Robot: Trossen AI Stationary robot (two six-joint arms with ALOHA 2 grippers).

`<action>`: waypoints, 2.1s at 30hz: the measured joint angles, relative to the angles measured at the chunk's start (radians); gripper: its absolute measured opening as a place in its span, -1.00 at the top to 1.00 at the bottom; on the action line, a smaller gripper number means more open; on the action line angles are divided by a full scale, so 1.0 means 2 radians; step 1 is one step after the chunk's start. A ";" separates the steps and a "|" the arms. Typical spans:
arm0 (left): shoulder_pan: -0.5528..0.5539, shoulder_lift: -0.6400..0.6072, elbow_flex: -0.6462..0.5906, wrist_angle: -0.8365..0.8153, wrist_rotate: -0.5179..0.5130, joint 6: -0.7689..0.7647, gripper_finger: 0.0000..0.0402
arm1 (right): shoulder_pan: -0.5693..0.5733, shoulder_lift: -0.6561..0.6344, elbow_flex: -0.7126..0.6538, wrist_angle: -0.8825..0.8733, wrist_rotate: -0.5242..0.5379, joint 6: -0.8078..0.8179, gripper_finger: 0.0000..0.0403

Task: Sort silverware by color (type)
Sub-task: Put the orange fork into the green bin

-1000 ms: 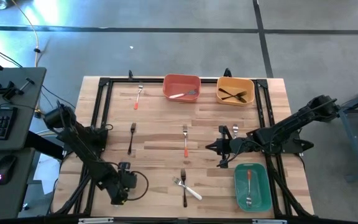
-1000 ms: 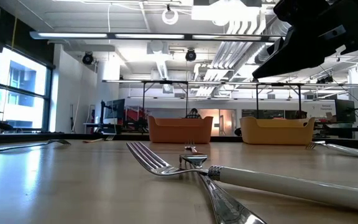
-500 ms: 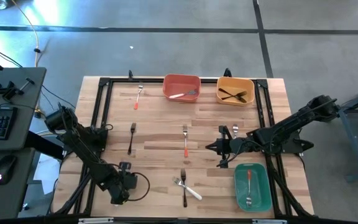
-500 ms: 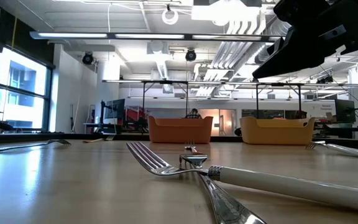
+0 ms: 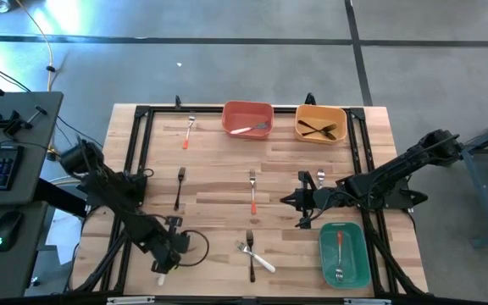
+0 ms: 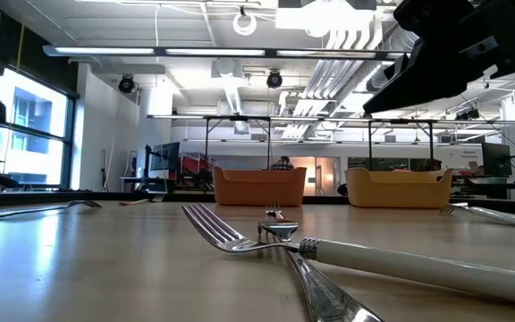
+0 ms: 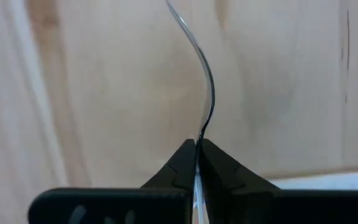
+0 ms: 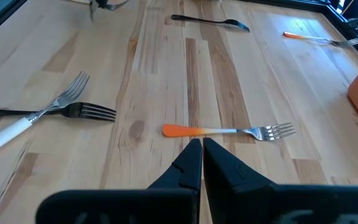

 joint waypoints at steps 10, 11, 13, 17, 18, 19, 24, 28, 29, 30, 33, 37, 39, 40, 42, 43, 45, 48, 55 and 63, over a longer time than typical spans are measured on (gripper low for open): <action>0.052 -0.078 0.000 0.003 -0.123 0.088 0.99 | 0.000 0.000 0.000 -0.019 0.000 -0.007 1.00; 0.059 -0.087 0.000 0.005 -0.143 0.101 0.99 | 0.000 0.000 0.000 -0.026 0.000 -0.010 1.00; 0.077 -0.107 -0.006 0.030 -0.180 0.130 0.99 | 0.000 0.000 0.000 -0.029 0.000 -0.009 1.00; 0.131 -0.149 -0.056 0.178 -0.175 0.212 1.00 | 0.000 0.000 0.000 -0.007 0.014 -0.015 1.00; 0.147 -0.157 -0.071 0.220 -0.165 0.229 1.00 | 0.000 0.000 0.000 0.000 0.016 -0.018 1.00; 0.164 -0.164 -0.087 0.260 -0.157 0.245 1.00 | -0.001 0.000 0.000 0.007 0.016 -0.021 1.00; 0.244 -0.176 -0.159 0.478 -0.099 0.319 1.00 | -0.005 0.038 0.000 0.106 0.027 -0.045 1.00; 0.295 -0.165 -0.187 0.616 -0.042 0.367 1.00 | -0.022 0.088 0.000 0.225 0.034 -0.071 0.99; 0.305 -0.163 -0.189 0.633 -0.037 0.375 1.00 | -0.027 0.099 0.000 0.253 0.034 -0.074 0.98; 0.314 -0.160 -0.189 0.651 -0.031 0.382 1.00 | -0.032 0.107 0.000 0.275 0.034 -0.075 0.96; 0.339 -0.151 -0.188 0.703 -0.004 0.396 1.00 | -0.047 0.123 0.000 0.324 0.028 -0.074 0.85; 0.363 -0.135 -0.188 0.760 0.028 0.396 1.00 | -0.064 0.129 0.000 0.367 0.001 -0.049 0.59; 0.371 -0.121 -0.188 0.790 0.040 0.394 1.00 | -0.072 0.130 0.000 0.379 -0.015 -0.040 0.45; 0.374 -0.113 -0.188 0.801 0.046 0.390 1.00 | -0.076 0.130 0.000 0.384 -0.022 -0.039 0.38; 0.380 -0.093 -0.188 0.834 0.057 0.384 1.00 | -0.085 0.130 0.007 0.386 -0.034 -0.029 0.27; 0.382 -0.083 -0.188 0.851 0.060 0.382 1.00 | -0.088 0.130 0.012 0.386 -0.039 -0.027 0.22; 0.387 -0.062 -0.188 0.885 0.067 0.376 1.00 | -0.095 0.135 0.027 0.384 -0.053 -0.029 0.15; 0.393 -0.033 -0.187 0.940 0.079 0.372 1.00 | -0.100 0.150 0.055 0.370 -0.057 -0.038 0.12; 0.398 0.000 -0.157 0.958 0.107 0.368 1.00 | -0.115 0.189 0.105 0.356 -0.051 -0.049 0.19; 0.402 0.006 -0.149 0.957 0.114 0.372 1.00 | -0.117 0.204 0.119 0.346 -0.056 -0.057 0.51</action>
